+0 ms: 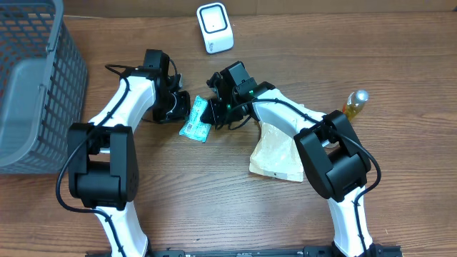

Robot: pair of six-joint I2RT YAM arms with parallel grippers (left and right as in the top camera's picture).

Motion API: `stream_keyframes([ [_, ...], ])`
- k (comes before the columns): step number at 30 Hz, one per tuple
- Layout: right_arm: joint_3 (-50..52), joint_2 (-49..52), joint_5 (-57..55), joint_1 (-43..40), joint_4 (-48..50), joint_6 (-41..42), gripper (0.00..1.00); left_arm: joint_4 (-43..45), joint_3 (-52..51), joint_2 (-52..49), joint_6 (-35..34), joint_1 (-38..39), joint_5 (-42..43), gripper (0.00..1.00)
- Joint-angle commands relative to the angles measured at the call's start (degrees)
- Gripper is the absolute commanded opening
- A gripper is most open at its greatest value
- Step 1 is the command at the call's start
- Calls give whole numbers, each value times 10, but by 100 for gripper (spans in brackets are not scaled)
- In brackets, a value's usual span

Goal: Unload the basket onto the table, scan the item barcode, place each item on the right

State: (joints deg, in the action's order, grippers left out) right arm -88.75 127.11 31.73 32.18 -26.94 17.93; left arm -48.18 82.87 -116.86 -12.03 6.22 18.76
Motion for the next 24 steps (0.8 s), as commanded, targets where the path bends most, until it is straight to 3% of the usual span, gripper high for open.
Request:
stream_keyframes([
  [1,6,-24,5,3,-14,0,10,9,7,-12,-8,-6,35,4],
  [11,7,-23,3,8,-27,1,10,32,7,-21,-8,-5,66,4],
  [24,27,-23,-42,8,-41,0,11,58,7,-110,5,-22,55,4],
])
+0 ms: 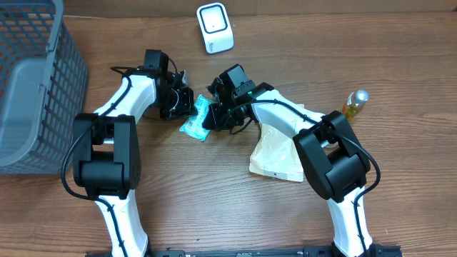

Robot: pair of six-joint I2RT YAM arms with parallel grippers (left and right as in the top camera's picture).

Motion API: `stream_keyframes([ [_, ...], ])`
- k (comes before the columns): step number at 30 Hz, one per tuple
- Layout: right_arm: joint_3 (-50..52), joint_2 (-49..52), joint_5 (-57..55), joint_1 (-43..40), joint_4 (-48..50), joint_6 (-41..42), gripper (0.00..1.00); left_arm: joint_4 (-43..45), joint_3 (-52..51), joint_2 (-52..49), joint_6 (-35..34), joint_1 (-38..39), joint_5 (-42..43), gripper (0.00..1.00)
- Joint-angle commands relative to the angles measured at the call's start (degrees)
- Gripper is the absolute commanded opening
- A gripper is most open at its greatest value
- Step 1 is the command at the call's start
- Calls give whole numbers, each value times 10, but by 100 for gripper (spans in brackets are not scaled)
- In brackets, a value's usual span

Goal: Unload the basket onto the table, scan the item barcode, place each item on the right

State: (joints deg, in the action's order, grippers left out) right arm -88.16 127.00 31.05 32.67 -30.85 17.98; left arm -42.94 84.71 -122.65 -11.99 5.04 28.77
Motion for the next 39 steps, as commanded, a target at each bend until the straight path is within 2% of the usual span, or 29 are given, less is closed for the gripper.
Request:
stream_keyframes([
  [1,25,-22,-40,3,-2,0,12,5,-11,-51,5,-14,-45,4],
  [9,30,-21,-43,3,-7,0,10,-69,22,-47,43,-39,-45,4],
  [18,30,-45,-55,-11,-28,0,11,-138,22,-47,94,-19,-45,4],
  [27,30,-118,-55,-13,-40,-17,14,-157,22,-44,92,30,-32,4],
  [36,30,-119,-58,-13,-53,-17,14,-156,22,7,50,52,-37,4],
  [39,30,-119,-91,-12,-55,-17,14,-156,22,37,44,50,-57,4],
])
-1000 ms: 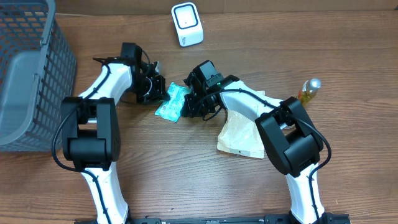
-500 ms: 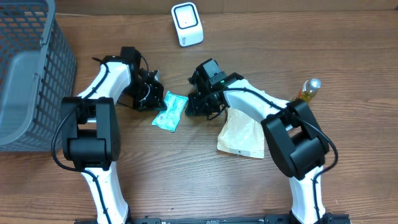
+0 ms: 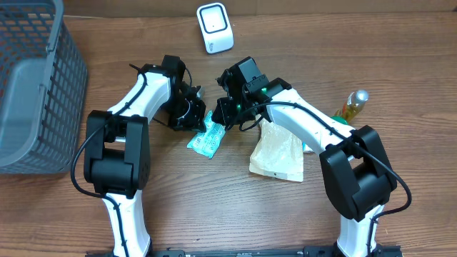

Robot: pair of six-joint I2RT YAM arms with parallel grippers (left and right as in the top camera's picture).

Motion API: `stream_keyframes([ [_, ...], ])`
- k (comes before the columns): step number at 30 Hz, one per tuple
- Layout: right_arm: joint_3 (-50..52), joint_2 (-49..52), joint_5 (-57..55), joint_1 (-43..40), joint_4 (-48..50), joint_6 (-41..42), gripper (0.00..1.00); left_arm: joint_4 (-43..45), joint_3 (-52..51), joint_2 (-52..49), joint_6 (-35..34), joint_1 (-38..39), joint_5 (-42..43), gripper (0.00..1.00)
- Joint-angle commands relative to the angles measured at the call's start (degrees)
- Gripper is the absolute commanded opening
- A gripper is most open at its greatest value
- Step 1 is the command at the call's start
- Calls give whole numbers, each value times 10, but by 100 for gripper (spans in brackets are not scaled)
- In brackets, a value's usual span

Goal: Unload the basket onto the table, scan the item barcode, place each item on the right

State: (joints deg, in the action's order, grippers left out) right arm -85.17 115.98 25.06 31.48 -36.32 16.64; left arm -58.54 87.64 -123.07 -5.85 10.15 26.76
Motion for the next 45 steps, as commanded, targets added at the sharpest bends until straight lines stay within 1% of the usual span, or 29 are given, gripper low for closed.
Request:
stream_keyframes([
  [1,0,-9,-42,1,0,-4,14,0,-7,53,-21,-1,-47,4],
  [5,0,-8,-49,1,-1,-4,14,-4,-7,85,-31,-1,-62,4],
  [10,1,-8,-49,7,0,-4,14,-36,-10,84,-33,0,-62,4],
  [13,1,-7,-59,13,0,-4,14,-41,-17,80,-31,3,-62,4],
  [23,1,18,-97,30,0,-3,14,7,-80,80,-31,4,-65,4],
  [30,1,36,-106,30,-5,-2,14,30,-112,80,-32,4,-99,4],
  [34,1,37,-138,30,-14,-2,14,50,-127,80,-49,4,-130,4],
  [39,6,37,-140,30,-9,-2,14,99,-168,80,-66,4,-132,4],
  [45,30,37,-140,30,16,-2,15,98,-179,80,-64,4,-134,4],
])
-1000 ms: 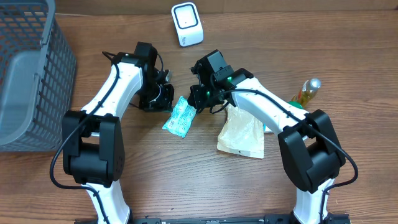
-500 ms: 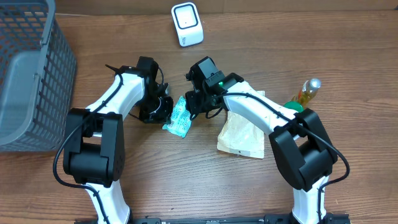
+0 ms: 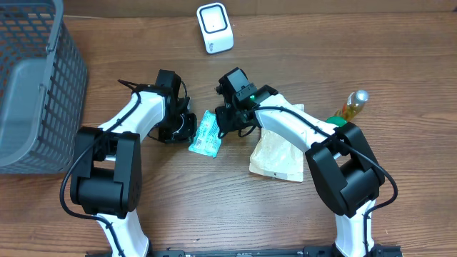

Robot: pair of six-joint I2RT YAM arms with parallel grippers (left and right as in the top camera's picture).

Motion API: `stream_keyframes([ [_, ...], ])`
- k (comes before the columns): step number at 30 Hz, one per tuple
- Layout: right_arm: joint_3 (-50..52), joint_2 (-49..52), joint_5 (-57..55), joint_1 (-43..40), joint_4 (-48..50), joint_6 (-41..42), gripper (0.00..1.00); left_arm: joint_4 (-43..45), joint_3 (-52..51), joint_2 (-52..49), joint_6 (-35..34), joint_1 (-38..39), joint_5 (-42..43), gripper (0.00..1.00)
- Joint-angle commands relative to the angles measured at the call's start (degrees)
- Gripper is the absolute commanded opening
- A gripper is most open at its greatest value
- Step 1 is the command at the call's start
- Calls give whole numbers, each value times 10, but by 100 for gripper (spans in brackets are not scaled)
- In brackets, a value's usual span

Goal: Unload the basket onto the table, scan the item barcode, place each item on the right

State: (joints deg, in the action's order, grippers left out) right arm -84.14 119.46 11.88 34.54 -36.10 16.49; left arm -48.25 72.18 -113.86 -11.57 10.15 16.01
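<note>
A teal packet [image 3: 206,134] lies in the middle of the wooden table [image 3: 214,207], its long side running near to far. My left gripper [image 3: 188,126] is low at the packet's left edge. On the opposite side, my right gripper [image 3: 224,125] is down at its right edge. Both sets of fingers are dark and bunched against the packet, so from overhead I cannot tell whether either is shut on it. The white barcode scanner [image 3: 215,28] stands upright at the far edge, well beyond the packet.
A grey mesh basket [image 3: 32,78] fills the far left. A tan paper bag [image 3: 276,152] lies under the right arm. A small yellow bottle [image 3: 355,103] and something green [image 3: 341,121] sit at the right.
Both grippers have drawn slightly toward the left and lower onto the packet's sides. The packet has barely shifted and stays long side near to far. The right arm's elbow has swung inward.
At first the packet lay slanted between both grippers in mid table. Then it sat closer against the right gripper. Later it was further right and nearer, turned more upright, with both arms shifted right. Now both grippers flank it there.
</note>
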Motion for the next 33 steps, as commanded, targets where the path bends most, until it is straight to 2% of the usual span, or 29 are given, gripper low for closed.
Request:
stream_keyframes([
  [1,29,3,-8,0,25,0,16,-5,-24,-12,-6,4,-27,4],
  [5,43,3,-8,0,46,0,17,-13,-13,-10,-2,1,-27,4],
  [11,43,3,-8,0,48,0,16,-77,45,7,-2,-16,-20,4],
  [15,43,3,-8,0,51,0,16,-107,75,15,18,-19,39,4],
  [18,43,3,-8,0,51,0,13,-109,77,15,40,-19,95,4],
  [33,58,3,-14,0,47,0,11,-87,39,14,38,-18,96,4],
])
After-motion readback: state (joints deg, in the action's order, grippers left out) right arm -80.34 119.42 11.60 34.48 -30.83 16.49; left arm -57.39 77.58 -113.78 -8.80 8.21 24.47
